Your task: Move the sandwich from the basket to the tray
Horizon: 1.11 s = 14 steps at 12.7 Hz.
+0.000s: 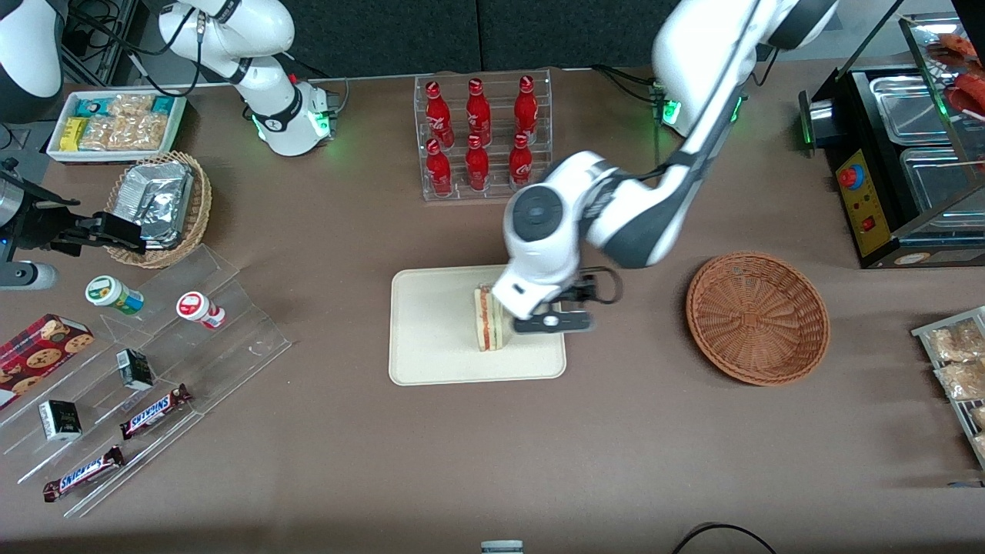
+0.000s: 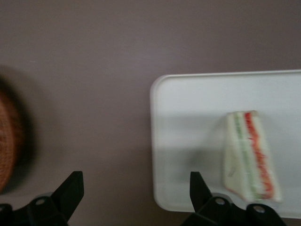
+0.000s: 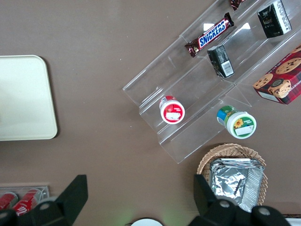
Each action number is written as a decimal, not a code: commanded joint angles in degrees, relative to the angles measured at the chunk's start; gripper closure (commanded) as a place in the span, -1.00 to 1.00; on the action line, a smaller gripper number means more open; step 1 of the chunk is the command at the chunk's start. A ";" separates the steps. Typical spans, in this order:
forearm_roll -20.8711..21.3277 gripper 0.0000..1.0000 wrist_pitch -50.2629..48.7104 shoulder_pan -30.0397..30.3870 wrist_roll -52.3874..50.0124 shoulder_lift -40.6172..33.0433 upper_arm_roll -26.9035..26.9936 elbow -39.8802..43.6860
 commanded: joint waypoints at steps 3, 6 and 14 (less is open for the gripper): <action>-10.25 -0.99 0.62 14.09 17.62 -20.55 -0.39 -17.08; -12.46 -0.99 -2.62 22.53 29.23 -27.34 -0.22 -20.78; -15.19 -1.00 -12.83 23.73 38.41 -36.48 10.20 -19.65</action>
